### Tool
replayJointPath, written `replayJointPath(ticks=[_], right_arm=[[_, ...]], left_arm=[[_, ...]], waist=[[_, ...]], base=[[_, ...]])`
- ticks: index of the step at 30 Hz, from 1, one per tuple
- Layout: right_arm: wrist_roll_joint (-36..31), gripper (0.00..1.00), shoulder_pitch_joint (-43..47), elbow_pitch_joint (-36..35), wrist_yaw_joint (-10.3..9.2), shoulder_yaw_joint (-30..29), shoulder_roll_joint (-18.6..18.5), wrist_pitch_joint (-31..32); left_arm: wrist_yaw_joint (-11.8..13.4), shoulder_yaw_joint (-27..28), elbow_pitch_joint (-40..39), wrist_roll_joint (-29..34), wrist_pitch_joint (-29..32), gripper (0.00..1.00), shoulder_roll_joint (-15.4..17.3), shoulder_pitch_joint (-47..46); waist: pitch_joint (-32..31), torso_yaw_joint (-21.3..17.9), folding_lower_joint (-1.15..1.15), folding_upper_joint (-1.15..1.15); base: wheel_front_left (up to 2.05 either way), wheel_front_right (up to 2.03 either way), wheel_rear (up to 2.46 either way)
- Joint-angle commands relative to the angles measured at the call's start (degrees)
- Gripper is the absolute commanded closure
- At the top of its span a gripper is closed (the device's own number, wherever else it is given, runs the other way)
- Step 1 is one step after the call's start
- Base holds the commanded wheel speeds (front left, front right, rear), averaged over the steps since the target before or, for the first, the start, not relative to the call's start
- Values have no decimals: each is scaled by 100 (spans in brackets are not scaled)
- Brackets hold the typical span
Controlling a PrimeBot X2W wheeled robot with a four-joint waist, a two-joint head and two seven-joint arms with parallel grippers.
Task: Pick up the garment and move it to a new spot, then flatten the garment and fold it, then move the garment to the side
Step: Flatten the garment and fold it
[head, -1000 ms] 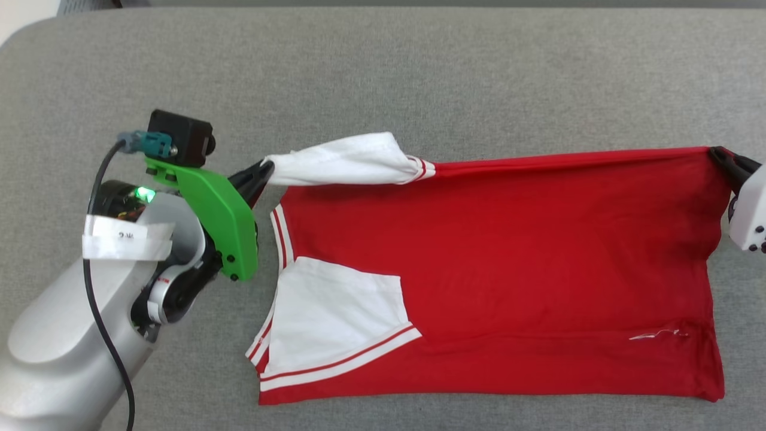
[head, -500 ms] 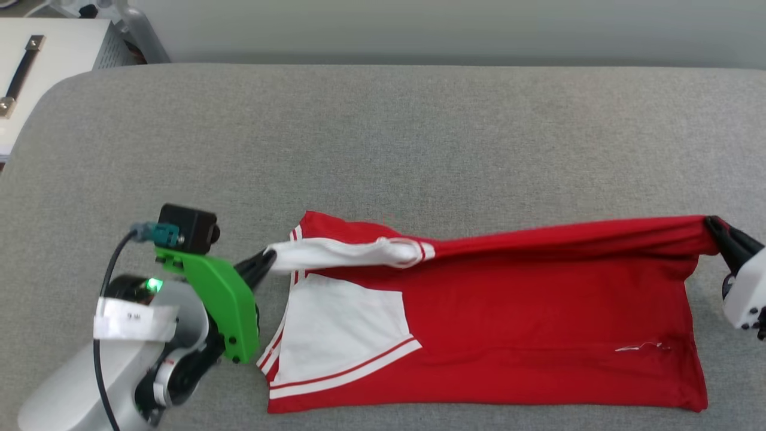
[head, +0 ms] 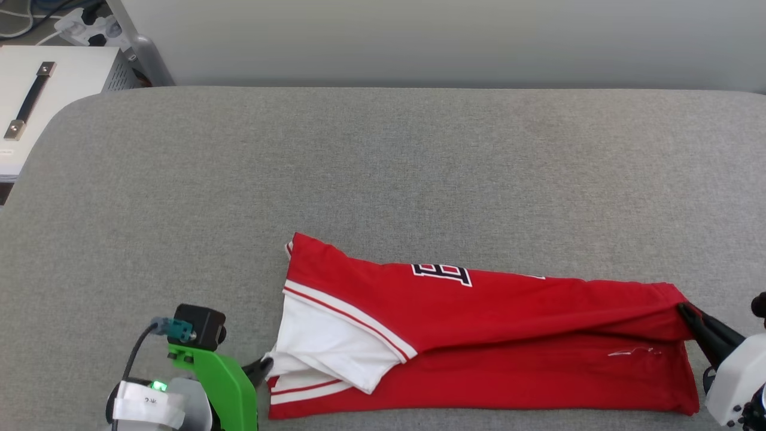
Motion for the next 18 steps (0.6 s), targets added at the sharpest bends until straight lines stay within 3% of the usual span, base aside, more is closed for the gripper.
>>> replayJointPath(ticks=[1, 9, 10, 11, 12, 13, 14, 18], right_arm=[[-83, 100, 123, -61, -5, 27, -32, -10], [-213, 100, 350, -52, -5, 92, -41, 149], [-248, 89, 343, -46, -5, 109, -40, 165], [-274, 34, 336, -46, -5, 127, -36, 172], [-268, 0, 335, -31, -5, 155, -15, 211], [-273, 0, 329, -26, -5, 181, -9, 241], [-287, 0, 327, -23, -5, 222, -10, 274], [-184, 0, 379, -16, -5, 255, -14, 394]], left_arm=[[33, -42, 65, -16, 5, 100, -8, 104], [-119, -223, 437, 2, 53, 100, -194, 92], [-138, -224, 495, 5, 31, 100, -217, 79], [-153, -230, 541, 11, 23, 100, -229, 70], [-171, -238, 593, 13, 19, 79, -243, 61], [-187, -244, 630, 14, 15, 36, -253, 55], [-203, -252, 672, 19, 7, 0, -262, 50], [-230, -249, 782, 21, -54, 0, -282, 60]], waist=[[-6, -10, 0, 0], [35, -53, 0, 0], [43, -58, 0, 0], [49, -61, 0, 0], [53, -65, 0, 0], [53, -68, 0, 0], [47, -69, 0, 0], [-41, -73, 0, 0]], base=[[0, 0, 0], [0, 0, 0], [0, 0, 0], [0, 0, 0], [0, 0, 0], [0, 0, 0], [0, 0, 0], [0, 0, 0]])
